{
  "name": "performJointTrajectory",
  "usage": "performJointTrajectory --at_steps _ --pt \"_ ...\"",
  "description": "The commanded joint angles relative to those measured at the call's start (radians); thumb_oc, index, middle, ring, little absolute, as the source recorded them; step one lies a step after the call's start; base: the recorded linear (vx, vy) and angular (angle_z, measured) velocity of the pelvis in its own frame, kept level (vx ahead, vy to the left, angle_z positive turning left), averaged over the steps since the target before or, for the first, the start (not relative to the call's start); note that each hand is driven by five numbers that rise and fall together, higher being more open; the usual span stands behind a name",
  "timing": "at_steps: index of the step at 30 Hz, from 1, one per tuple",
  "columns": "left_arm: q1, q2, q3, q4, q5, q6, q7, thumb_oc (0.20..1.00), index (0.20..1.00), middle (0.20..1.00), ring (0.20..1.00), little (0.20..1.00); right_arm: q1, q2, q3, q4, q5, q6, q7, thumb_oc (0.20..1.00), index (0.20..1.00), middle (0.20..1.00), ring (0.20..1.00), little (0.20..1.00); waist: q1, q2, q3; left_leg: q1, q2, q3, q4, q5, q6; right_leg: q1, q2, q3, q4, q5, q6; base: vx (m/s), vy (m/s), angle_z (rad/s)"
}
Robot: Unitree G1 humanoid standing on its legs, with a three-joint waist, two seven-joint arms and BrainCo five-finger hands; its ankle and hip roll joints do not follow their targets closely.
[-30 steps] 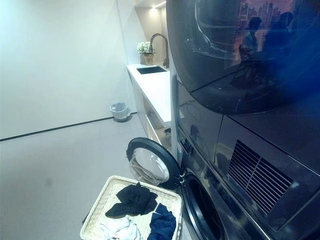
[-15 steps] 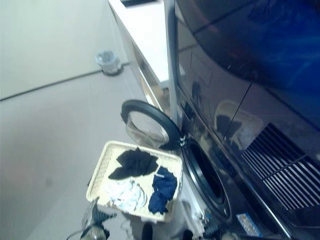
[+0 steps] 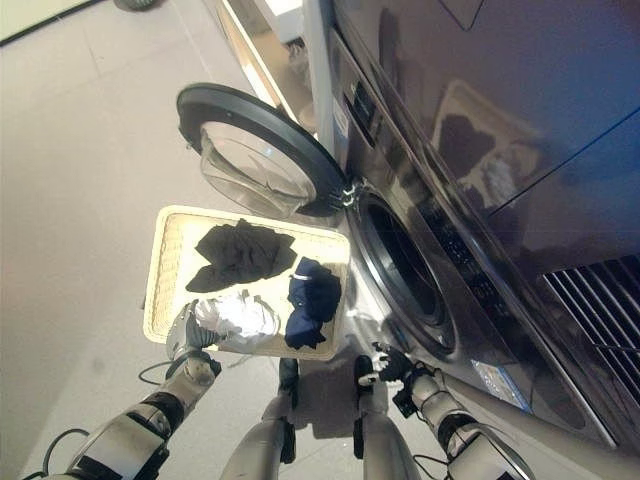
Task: Put the clothes into the washing machine.
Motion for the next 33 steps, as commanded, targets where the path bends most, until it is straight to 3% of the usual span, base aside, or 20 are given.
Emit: performJointTrajectory --at_steps 1,9,16,25,28,29,31,32,33 --pt "-0.079 0.036 0.001 0.062 -0.046 0.098 -0.066 1.000 1.000 1.000 1.000 1.000 0.007 0.008 0.025 -0.080 0.040 -0.035 -0.017 1.000 1.000 1.000 1.000 1.000 -0.036 -0.084 0.007 -0.097 -0.098 0.032 0.127 -0.063 0.026 -0.118 0.000 0.060 -0.046 0.131 0.028 -0.05 0.055 -0.05" --pt "-0.151 0.058 -0.019 0.097 -0.099 0.263 -0.165 1.000 1.000 1.000 1.000 1.000 -0.011 -0.037 0.030 -0.161 0.082 -0.035 -0.037 1.000 1.000 1.000 1.000 1.000 -0.080 -0.096 0.007 -0.280 -0.097 0.058 0.236 -0.076 0.014 -0.295 0.005 0.060 0.006 0.149 0.025 -0.03 0.047 -0.05" --pt "-0.227 0.107 -0.024 0.131 -0.094 0.374 -0.238 1.000 1.000 1.000 1.000 1.000 0.000 -0.076 0.031 -0.269 0.166 -0.058 -0.039 1.000 1.000 1.000 1.000 1.000 -0.125 -0.123 0.007 -0.467 -0.090 0.061 0.403 -0.140 0.014 -0.473 -0.009 0.053 0.068 0.155 0.027 0.00 -0.015 0.00" --pt "-0.307 0.159 -0.040 0.153 -0.114 0.348 -0.122 1.000 1.000 1.000 1.000 1.000 -0.009 -0.103 0.053 -0.389 0.281 -0.096 -0.027 1.000 1.000 1.000 1.000 1.000 -0.139 -0.155 0.007 -0.630 -0.076 0.029 0.498 -0.174 0.009 -0.613 0.003 0.039 0.128 0.148 0.023 -0.01 -0.040 -0.09" --pt "-0.338 0.180 -0.001 0.147 -0.307 0.206 -0.115 1.000 1.000 1.000 1.000 1.000 0.001 -0.098 0.070 -0.445 0.313 -0.115 -0.049 1.000 1.000 1.000 1.000 1.000 -0.137 -0.174 0.007 -0.693 -0.075 0.003 0.528 -0.184 0.008 -0.667 0.008 0.029 0.157 0.142 0.022 -0.01 -0.119 0.02" --pt "-0.342 0.180 0.018 0.139 -0.381 0.132 -0.129 0.846 0.846 0.846 0.846 0.846 0.003 -0.092 0.075 -0.462 0.317 -0.114 -0.061 1.000 1.000 1.000 1.000 1.000 -0.135 -0.179 0.007 -0.708 -0.075 -0.005 0.533 -0.185 0.008 -0.680 0.011 0.026 0.164 0.141 0.022 0.00 -0.116 0.07" --pt "-0.345 0.176 0.065 0.105 -0.539 -0.019 -0.157 0.200 0.200 0.200 0.200 0.200 0.006 -0.083 0.077 -0.484 0.318 -0.116 -0.080 1.000 1.000 1.000 1.000 1.000 -0.132 -0.183 0.007 -0.723 -0.076 -0.017 0.534 -0.187 0.006 -0.694 0.014 0.022 0.170 0.137 0.023 -0.02 -0.123 0.06" --pt "-0.348 0.176 0.090 0.078 -0.628 -0.088 -0.178 0.200 0.200 0.200 0.200 0.200 0.011 -0.083 0.076 -0.498 0.317 -0.118 -0.085 1.000 1.000 1.000 1.000 1.000 -0.130 -0.185 0.007 -0.718 -0.078 -0.024 0.525 -0.188 0.006 -0.691 0.016 0.021 0.163 0.136 0.022 -0.04 -0.122 0.06" --pt "-0.342 0.170 0.101 0.044 -0.673 -0.114 -0.182 0.200 0.200 0.200 0.200 0.200 0.011 -0.082 0.075 -0.505 0.319 -0.117 -0.089 1.000 1.000 1.000 1.000 1.000 -0.128 -0.185 0.007 -0.718 -0.080 -0.028 0.521 -0.187 0.005 -0.689 0.016 0.020 0.159 0.136 0.023 -0.04 -0.107 0.06"
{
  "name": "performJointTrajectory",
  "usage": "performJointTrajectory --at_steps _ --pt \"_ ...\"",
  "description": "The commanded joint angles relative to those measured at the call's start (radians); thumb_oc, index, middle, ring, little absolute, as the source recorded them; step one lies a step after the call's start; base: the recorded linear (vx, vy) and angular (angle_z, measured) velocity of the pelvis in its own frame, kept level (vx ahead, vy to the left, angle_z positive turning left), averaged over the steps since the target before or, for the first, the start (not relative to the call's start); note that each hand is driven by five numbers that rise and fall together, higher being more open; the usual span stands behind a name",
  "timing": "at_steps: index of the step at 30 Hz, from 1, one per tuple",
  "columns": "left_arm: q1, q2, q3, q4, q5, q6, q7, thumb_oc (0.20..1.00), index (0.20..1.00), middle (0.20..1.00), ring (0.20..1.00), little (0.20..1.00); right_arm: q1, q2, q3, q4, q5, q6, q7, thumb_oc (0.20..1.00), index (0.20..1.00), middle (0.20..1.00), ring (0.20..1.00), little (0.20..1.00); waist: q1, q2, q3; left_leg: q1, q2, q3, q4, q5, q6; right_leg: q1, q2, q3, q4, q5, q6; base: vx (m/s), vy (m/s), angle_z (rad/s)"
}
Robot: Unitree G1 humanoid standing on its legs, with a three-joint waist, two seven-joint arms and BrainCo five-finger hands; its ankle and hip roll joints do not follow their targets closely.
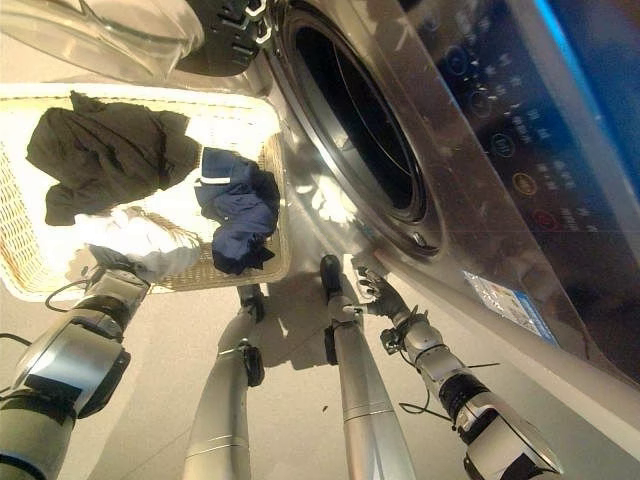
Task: Put the clothes into the washing machine.
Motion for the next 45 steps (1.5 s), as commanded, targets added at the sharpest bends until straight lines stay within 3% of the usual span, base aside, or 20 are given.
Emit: performJointTrajectory --at_steps 1,4,7,10,14,24,27,30,36,45 --pt "0.016 -0.133 0.091 -0.126 -0.283 -0.238 -0.157 0.200 0.200 0.200 0.200 0.200 0.047 0.057 0.008 -0.103 0.024 -0.047 -0.026 1.000 1.000 1.000 1.000 1.000 0.003 -0.125 0.006 -0.038 -0.070 -0.001 0.169 -0.135 0.012 0.005 0.023 0.010 -0.182 0.167 0.033 -0.03 -0.097 0.08" --pt "0.077 -0.171 0.124 -0.286 -0.360 -0.361 -0.113 0.200 0.200 0.200 0.200 0.200 0.062 0.067 -0.003 -0.135 0.019 -0.042 -0.049 1.000 1.000 1.000 1.000 1.000 0.018 -0.124 0.006 -0.017 -0.076 -0.018 0.143 -0.131 0.006 0.026 0.022 0.005 -0.206 0.173 0.037 -0.04 -0.137 0.06" --pt "0.166 -0.204 0.113 -0.437 -0.197 -0.419 0.048 0.200 0.200 0.200 0.200 0.200 0.083 0.063 -0.015 -0.169 0.017 -0.032 -0.058 1.000 1.000 1.000 1.000 1.000 0.037 -0.120 0.006 0.022 -0.085 -0.031 0.115 -0.123 0.003 0.065 0.020 0.000 -0.230 0.181 0.038 -0.04 -0.113 0.14" --pt "0.235 -0.202 0.098 -0.547 -0.092 -0.438 0.162 0.200 0.200 0.200 0.200 0.200 0.099 0.037 -0.031 -0.196 0.036 -0.030 -0.042 1.000 1.000 1.000 1.000 1.000 0.057 -0.109 0.006 0.063 -0.089 -0.034 0.089 -0.109 0.001 0.102 0.019 -0.007 -0.240 0.177 0.036 -0.04 -0.049 0.13" --pt "0.359 -0.226 0.088 -0.655 -0.008 -0.460 0.240 0.200 0.200 0.200 0.200 0.200 0.122 0.029 -0.054 -0.203 0.016 -0.037 -0.044 1.000 1.000 1.000 1.000 1.000 0.091 -0.074 0.006 0.135 -0.092 -0.040 0.041 -0.082 0.001 0.165 0.012 -0.015 -0.247 0.161 0.033 -0.05 -0.020 0.15" --pt "0.539 -0.263 0.071 -0.714 0.144 -0.427 0.277 0.200 0.200 0.200 0.200 0.200 0.094 0.006 -0.115 -0.208 0.000 -0.054 -0.050 1.000 1.000 1.000 1.000 1.000 0.169 -0.015 0.006 0.297 -0.081 -0.055 -0.108 -0.008 -0.005 0.323 -0.011 -0.063 -0.259 0.120 0.037 -0.07 0.007 0.03" --pt "0.567 -0.263 0.063 -0.728 0.170 -0.436 0.248 0.200 0.200 0.200 0.200 0.200 0.080 0.000 -0.130 -0.239 -0.005 -0.062 -0.065 1.000 1.000 1.000 1.000 1.000 0.180 -0.004 0.006 0.333 -0.078 -0.054 -0.153 0.015 -0.007 0.361 -0.019 -0.075 -0.279 0.126 0.041 -0.06 0.007 0.10" --pt "0.611 -0.281 0.041 -0.780 0.199 -0.499 0.158 0.200 0.200 0.200 0.200 0.200 0.073 0.003 -0.146 -0.295 -0.024 -0.055 -0.078 1.000 1.000 1.000 1.000 1.000 0.192 0.005 0.006 0.377 -0.079 -0.051 -0.192 0.025 -0.005 0.407 -0.028 -0.094 -0.304 0.132 0.046 -0.04 -0.018 0.12" --pt "0.673 -0.247 -0.015 -0.941 0.189 -0.590 -0.029 0.200 0.200 0.200 0.200 0.200 0.061 -0.007 -0.154 -0.394 -0.068 0.019 -0.033 1.000 1.000 1.000 1.000 1.000 0.210 0.022 0.006 0.455 -0.075 -0.048 -0.262 0.042 -0.002 0.480 -0.039 -0.115 -0.361 0.148 0.056 -0.02 -0.010 0.09" --pt "0.664 -0.189 -0.087 -1.114 0.074 -0.597 -0.336 0.200 0.200 0.200 0.200 0.200 0.005 -0.037 -0.091 -0.452 -0.152 0.118 0.090 1.000 1.000 1.000 1.000 1.000 0.223 0.038 0.006 0.505 -0.078 -0.044 -0.283 0.049 0.000 0.533 -0.056 -0.136 -0.392 0.160 0.064 0.00 0.001 0.02"
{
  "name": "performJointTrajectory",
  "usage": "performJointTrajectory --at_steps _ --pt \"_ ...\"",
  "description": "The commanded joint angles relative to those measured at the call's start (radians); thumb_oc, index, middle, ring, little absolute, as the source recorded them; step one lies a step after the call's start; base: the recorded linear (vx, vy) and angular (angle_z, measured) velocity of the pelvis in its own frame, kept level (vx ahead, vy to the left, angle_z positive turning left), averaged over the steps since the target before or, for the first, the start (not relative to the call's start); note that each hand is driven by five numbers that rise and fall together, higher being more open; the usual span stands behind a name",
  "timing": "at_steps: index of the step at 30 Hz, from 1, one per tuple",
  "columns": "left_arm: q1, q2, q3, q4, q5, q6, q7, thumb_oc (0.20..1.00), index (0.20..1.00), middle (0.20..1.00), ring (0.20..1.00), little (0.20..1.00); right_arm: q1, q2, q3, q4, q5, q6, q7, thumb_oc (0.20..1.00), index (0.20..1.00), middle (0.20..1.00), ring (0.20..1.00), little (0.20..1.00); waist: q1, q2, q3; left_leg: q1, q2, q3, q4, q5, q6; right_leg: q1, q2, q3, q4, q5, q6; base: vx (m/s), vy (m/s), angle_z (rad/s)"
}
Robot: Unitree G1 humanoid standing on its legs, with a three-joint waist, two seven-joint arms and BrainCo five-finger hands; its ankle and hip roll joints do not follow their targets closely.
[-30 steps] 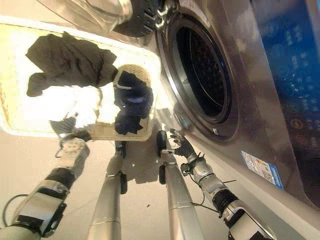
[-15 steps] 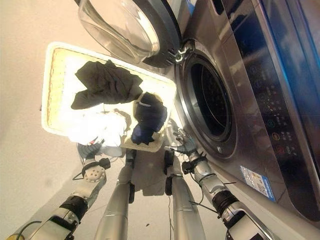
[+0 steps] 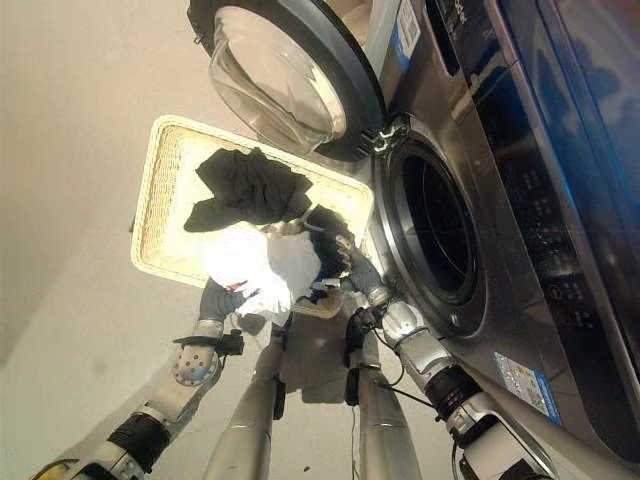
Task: Put the clothes into the washing machine.
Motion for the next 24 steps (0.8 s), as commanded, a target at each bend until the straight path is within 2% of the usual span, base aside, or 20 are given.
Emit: performJointTrajectory --at_steps 1,3,6,12,18,24 --pt "-0.019 -0.013 -0.019 -0.118 -0.067 -0.080 -0.132 0.200 0.200 0.200 0.200 0.200 -0.014 -0.063 0.023 -0.100 -0.061 0.014 0.067 1.000 1.000 1.000 1.000 1.000 0.000 0.026 -0.018 0.028 -0.062 0.065 0.049 -0.064 0.025 0.105 -0.020 -0.016 -0.301 0.215 0.084 0.02 0.039 0.00" --pt "-0.024 -0.007 -0.032 -0.149 -0.157 -0.081 -0.223 0.200 0.200 0.200 0.200 0.200 -0.031 -0.078 0.052 -0.104 -0.082 0.037 0.106 1.000 1.000 1.000 1.000 1.000 0.000 0.028 -0.018 0.034 -0.064 0.067 0.048 -0.065 0.026 0.111 -0.024 -0.017 -0.310 0.220 0.085 0.01 0.040 -0.02" --pt "-0.029 -0.002 -0.041 -0.178 -0.236 -0.070 -0.295 0.200 0.200 0.200 0.200 0.200 -0.046 -0.089 0.080 -0.103 -0.062 0.056 0.135 1.000 1.000 1.000 1.000 1.000 0.000 0.031 -0.018 0.038 -0.065 0.071 0.044 -0.064 0.029 0.114 -0.026 -0.017 -0.317 0.224 0.087 0.01 0.011 0.00" --pt "-0.051 0.018 -0.056 -0.240 -0.314 -0.050 -0.367 0.200 0.200 0.200 0.200 0.200 -0.055 -0.094 0.116 -0.117 0.025 0.097 0.219 1.000 1.000 1.000 1.000 1.000 -0.003 0.034 -0.018 0.046 -0.071 0.073 0.026 -0.058 0.036 0.112 -0.027 -0.009 -0.331 0.238 0.090 0.01 0.012 0.00" --pt "-0.050 0.009 -0.076 -0.276 -0.345 -0.004 -0.385 0.200 0.200 0.200 0.200 0.200 -0.028 -0.063 0.124 -0.168 0.168 0.122 0.241 1.000 1.000 1.000 1.000 1.000 -0.013 0.032 -0.018 0.046 -0.077 0.082 0.022 -0.061 0.042 0.103 -0.026 0.005 -0.342 0.251 0.091 0.02 0.035 -0.01" --pt "-0.037 -0.003 -0.095 -0.269 -0.257 0.037 -0.302 0.200 0.200 0.200 0.200 0.200 0.013 -0.011 0.114 -0.221 0.336 0.137 0.287 1.000 1.000 1.000 1.000 1.000 -0.019 0.033 -0.018 0.036 -0.082 0.090 0.026 -0.062 0.048 0.090 -0.026 0.014 -0.346 0.260 0.092 0.02 0.037 -0.02"
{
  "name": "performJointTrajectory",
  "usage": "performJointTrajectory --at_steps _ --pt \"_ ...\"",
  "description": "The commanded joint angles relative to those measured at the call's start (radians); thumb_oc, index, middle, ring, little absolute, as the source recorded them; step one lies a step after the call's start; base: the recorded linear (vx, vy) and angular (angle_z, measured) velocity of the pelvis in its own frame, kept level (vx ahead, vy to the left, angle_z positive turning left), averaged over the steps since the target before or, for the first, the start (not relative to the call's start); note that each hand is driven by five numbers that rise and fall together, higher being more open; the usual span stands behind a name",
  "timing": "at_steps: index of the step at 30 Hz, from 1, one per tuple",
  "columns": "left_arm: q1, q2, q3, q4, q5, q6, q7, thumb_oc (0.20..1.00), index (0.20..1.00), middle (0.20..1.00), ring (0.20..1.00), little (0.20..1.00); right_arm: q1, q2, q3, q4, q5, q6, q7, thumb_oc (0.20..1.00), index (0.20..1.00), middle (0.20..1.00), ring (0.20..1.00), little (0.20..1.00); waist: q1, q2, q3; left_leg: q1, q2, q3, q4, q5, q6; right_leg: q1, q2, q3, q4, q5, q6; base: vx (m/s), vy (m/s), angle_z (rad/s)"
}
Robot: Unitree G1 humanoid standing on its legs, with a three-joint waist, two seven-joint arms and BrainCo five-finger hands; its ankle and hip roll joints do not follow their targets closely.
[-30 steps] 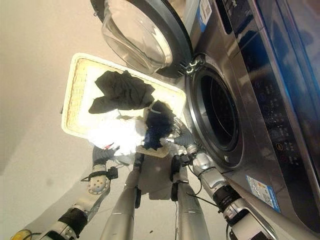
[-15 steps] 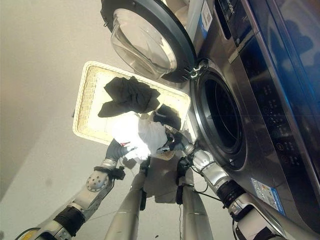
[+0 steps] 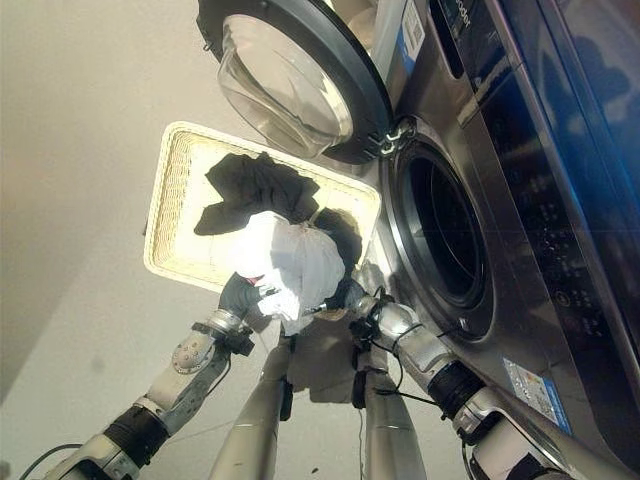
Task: Put the clothes into the washing machine.
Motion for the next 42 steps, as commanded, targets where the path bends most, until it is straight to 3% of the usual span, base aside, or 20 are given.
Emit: performJointTrajectory --at_steps 1,8,13,17,24,36,42 --pt "-0.015 -0.050 -0.014 -0.115 0.077 -0.021 0.035 0.200 0.200 0.200 0.200 0.200 0.023 0.025 0.002 -0.143 0.115 -0.012 0.052 1.000 1.000 1.000 1.000 1.000 -0.035 0.011 -0.019 0.024 -0.083 0.080 0.037 -0.066 0.043 0.081 -0.026 0.007 -0.329 0.260 0.091 0.02 0.053 -0.05" --pt "0.010 -0.054 -0.012 -0.059 0.157 -0.001 0.231 0.200 0.200 0.200 0.200 0.200 0.078 0.066 -0.018 -0.216 0.282 -0.016 0.100 1.000 1.000 1.000 1.000 1.000 -0.043 0.009 -0.019 0.023 -0.080 0.091 0.031 -0.063 0.044 0.077 -0.019 0.015 -0.330 0.259 0.091 0.02 0.026 -0.08" --pt "0.038 -0.060 0.024 -0.032 0.226 -0.009 0.387 0.200 0.200 0.200 0.200 0.200 0.094 0.060 -0.034 -0.236 0.244 -0.049 0.088 1.000 1.000 1.000 1.000 1.000 -0.039 0.003 -0.019 0.021 -0.075 0.097 0.028 -0.061 0.042 0.075 -0.019 0.007 -0.335 0.260 0.092 0.00 0.000 0.00" --pt "0.045 -0.052 0.039 -0.022 0.299 0.007 0.442 0.200 0.200 0.200 0.200 0.200 0.090 0.052 -0.047 -0.241 0.252 -0.056 0.061 1.000 1.000 1.000 1.000 1.000 -0.035 0.000 -0.019 0.019 -0.074 0.097 0.030 -0.061 0.040 0.073 -0.019 0.002 -0.333 0.259 0.091 0.01 -0.005 -0.01" --pt "0.036 -0.044 0.029 -0.009 0.361 0.020 0.433 0.200 0.200 0.200 0.200 0.200 0.085 0.047 -0.058 -0.224 0.270 -0.054 0.034 1.000 1.000 1.000 1.000 1.000 -0.037 0.001 -0.019 0.012 -0.075 0.095 0.036 -0.062 0.040 0.066 -0.016 0.004 -0.327 0.258 0.088 0.02 0.016 -0.05" --pt "-0.015 -0.020 -0.077 -0.054 0.481 -0.001 0.316 0.200 0.200 0.200 0.200 0.200 0.090 0.059 -0.062 -0.194 0.356 -0.044 -0.013 1.000 1.000 1.000 1.000 1.000 -0.051 0.010 -0.019 0.006 -0.076 0.098 0.035 -0.060 0.044 0.056 -0.012 0.015 -0.325 0.261 0.088 0.01 0.027 -0.04" --pt "-0.054 0.000 -0.147 -0.044 0.535 0.071 0.277 0.200 0.200 0.200 0.200 0.200 0.081 0.060 -0.048 -0.190 0.413 -0.017 -0.001 1.000 1.000 1.000 1.000 1.000 -0.057 0.009 -0.019 0.007 -0.076 0.102 0.031 -0.057 0.043 0.054 -0.007 0.019 -0.324 0.263 0.090 0.00 0.022 -0.05"
